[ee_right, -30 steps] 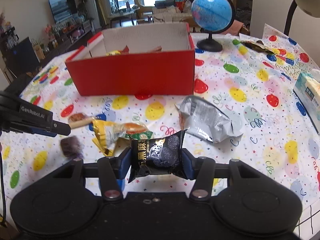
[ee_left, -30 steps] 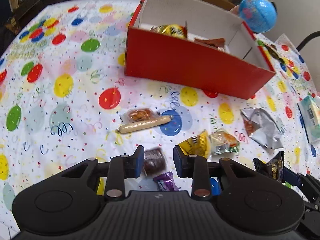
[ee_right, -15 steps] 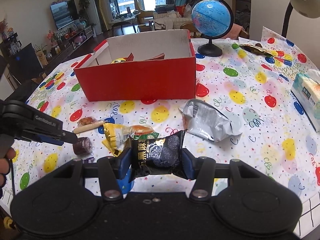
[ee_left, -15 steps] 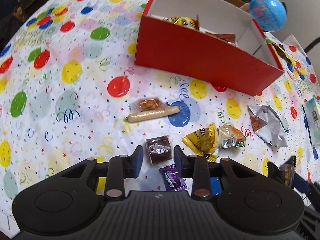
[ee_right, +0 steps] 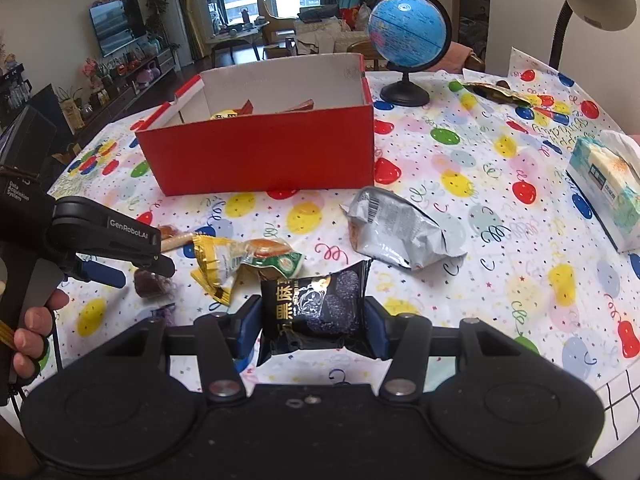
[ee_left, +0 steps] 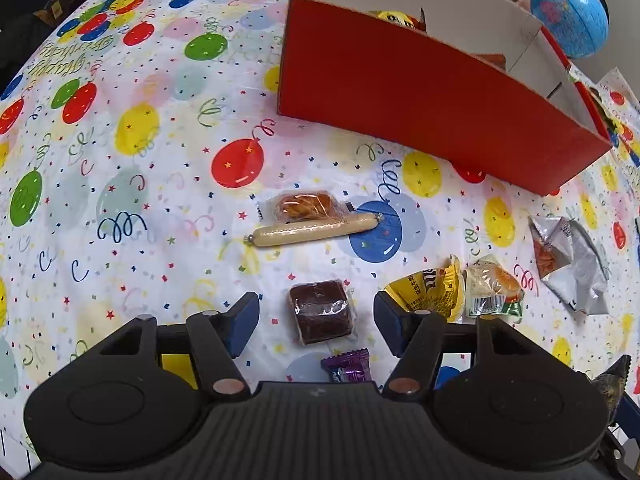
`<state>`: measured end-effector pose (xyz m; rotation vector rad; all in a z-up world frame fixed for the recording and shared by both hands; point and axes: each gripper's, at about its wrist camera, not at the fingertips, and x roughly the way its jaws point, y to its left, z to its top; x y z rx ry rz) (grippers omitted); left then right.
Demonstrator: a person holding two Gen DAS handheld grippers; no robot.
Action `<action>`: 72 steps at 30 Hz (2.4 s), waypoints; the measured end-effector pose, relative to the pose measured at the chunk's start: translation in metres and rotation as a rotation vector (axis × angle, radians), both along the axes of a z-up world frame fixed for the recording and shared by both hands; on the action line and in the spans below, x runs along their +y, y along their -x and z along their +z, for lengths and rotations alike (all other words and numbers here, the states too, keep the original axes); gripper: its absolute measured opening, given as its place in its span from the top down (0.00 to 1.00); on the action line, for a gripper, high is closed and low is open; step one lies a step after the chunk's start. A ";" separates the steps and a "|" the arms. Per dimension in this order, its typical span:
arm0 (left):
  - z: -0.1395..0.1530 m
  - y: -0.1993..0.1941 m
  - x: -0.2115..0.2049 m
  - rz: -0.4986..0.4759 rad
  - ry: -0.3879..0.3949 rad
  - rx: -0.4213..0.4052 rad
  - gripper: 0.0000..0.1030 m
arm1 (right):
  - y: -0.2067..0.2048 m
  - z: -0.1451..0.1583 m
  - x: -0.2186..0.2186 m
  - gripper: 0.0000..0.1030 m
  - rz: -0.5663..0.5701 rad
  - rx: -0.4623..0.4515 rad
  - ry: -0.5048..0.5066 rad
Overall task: Organize snacks
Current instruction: 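Lift both snacks and carry them over the red box, then open both grippers to drop the snacks into the red box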
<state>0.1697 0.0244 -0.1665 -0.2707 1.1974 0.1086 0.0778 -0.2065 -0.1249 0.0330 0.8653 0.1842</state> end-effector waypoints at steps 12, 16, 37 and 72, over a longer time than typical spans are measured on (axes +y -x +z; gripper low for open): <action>-0.005 0.000 -0.001 -0.031 -0.013 -0.003 0.68 | -0.002 -0.005 0.004 0.50 0.000 0.023 0.012; -0.001 0.008 0.003 -0.031 -0.013 -0.008 0.68 | -0.003 -0.005 0.003 0.50 -0.005 0.023 0.006; 0.098 0.016 0.013 -0.101 0.025 -0.243 0.68 | -0.037 0.054 0.012 0.50 0.014 -0.120 -0.046; 0.071 -0.149 0.005 -0.261 -0.122 -0.222 0.68 | -0.213 0.031 0.050 0.50 -0.015 -0.048 0.092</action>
